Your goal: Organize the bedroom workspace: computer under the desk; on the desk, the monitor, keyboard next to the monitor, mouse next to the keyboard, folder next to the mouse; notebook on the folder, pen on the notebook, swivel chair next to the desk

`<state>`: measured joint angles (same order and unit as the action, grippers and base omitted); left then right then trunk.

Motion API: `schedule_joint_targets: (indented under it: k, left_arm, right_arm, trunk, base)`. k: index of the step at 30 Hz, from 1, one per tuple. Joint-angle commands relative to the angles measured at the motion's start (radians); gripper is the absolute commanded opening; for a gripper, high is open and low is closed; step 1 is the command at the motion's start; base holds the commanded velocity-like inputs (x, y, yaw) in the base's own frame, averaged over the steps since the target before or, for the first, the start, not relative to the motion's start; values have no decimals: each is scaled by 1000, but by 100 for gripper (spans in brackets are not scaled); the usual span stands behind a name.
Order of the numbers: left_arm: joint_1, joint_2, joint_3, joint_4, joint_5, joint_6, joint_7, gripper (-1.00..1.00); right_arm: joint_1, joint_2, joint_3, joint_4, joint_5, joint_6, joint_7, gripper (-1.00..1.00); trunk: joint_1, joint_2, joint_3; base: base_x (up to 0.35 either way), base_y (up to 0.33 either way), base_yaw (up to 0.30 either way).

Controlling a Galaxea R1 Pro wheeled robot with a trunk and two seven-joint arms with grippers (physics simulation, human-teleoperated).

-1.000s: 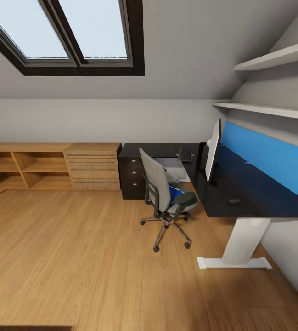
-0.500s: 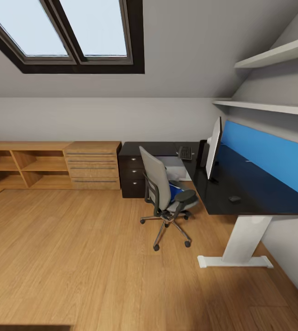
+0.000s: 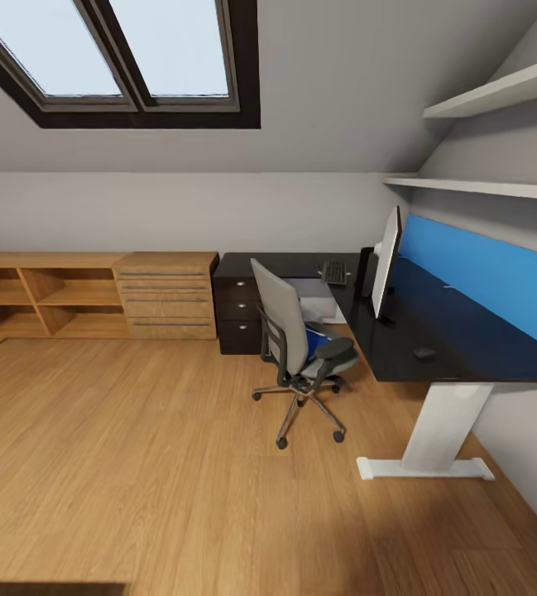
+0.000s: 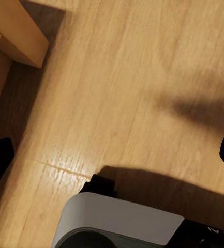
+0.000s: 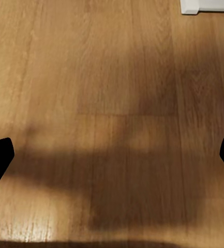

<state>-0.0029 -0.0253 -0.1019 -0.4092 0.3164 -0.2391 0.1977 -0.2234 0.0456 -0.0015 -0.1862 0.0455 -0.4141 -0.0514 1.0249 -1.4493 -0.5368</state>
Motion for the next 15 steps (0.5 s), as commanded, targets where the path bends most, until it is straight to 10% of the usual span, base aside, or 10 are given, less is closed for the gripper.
schedule_joint_targets:
  k: [1,15]
  left_arm:
    - [0,1,-9,0,7,-3,8,100]
    - [0,-2,-11,-2,5,-91,7,100]
  right_arm:
    - [-1,0,0,1,5,-3,-5,100]
    - [-1,0,0,1,5,-2,-7,100]
  trunk:
    - [4,-8,-4]
    - [58,-106,-48]
  base:
    - [0,0,0]
    - [0,0,0]
